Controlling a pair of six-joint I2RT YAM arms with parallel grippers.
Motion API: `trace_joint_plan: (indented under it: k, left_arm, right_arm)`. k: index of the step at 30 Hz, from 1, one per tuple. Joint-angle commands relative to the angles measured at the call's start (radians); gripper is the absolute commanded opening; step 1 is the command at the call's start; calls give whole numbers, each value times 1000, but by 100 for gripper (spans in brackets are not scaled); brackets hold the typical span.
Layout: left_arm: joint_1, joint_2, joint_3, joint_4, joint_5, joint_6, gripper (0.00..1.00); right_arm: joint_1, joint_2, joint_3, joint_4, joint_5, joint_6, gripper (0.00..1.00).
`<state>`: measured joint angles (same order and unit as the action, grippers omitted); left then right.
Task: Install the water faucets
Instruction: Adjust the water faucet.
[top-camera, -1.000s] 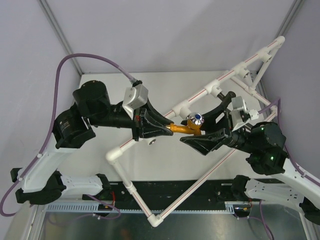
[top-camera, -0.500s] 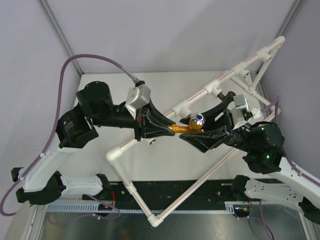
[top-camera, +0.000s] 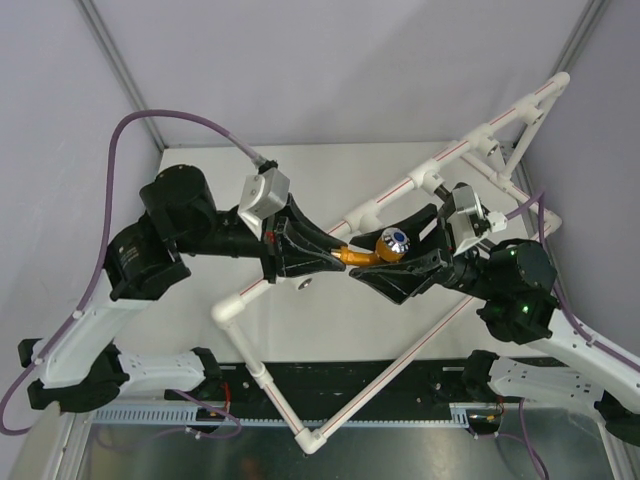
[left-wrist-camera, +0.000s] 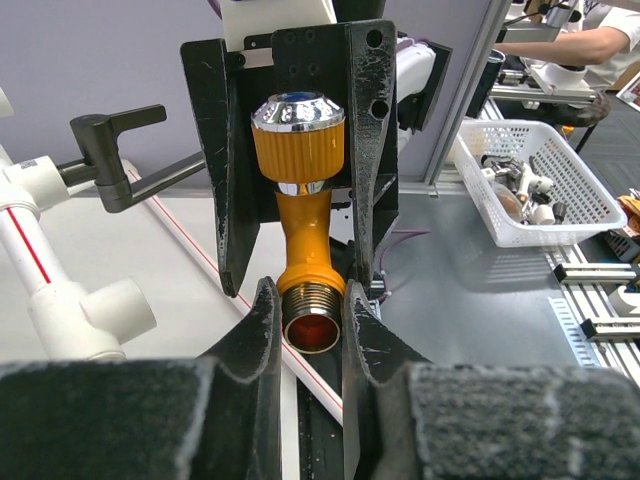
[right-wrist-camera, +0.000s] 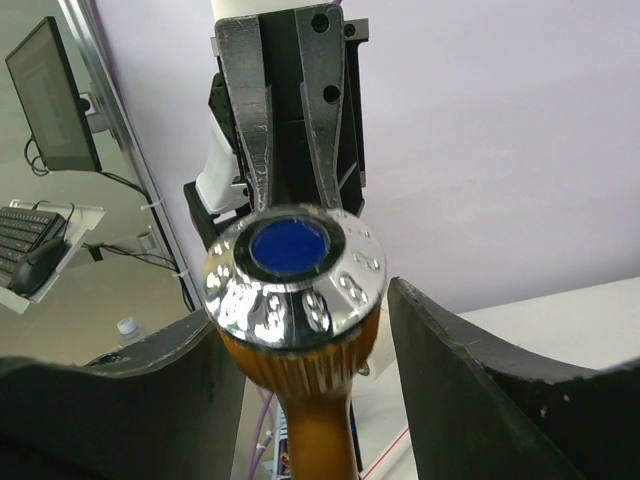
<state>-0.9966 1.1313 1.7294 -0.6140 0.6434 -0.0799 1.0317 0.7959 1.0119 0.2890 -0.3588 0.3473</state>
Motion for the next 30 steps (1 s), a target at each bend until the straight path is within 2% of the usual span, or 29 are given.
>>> trace_joint_plan:
  k: [1, 12, 30]
  left_arm:
    - [-5, -32, -2, 64, 11, -11, 0]
    - [-4, -33, -3, 70, 3, -10, 0]
    - [-4, -15, -19, 97, 36, -37, 0]
  right_arm:
    - [2, -9, 0, 13, -10, 4, 61]
    - [5, -19, -10, 8, -6, 5, 58]
    - [8, -1, -10, 70, -27, 13, 58]
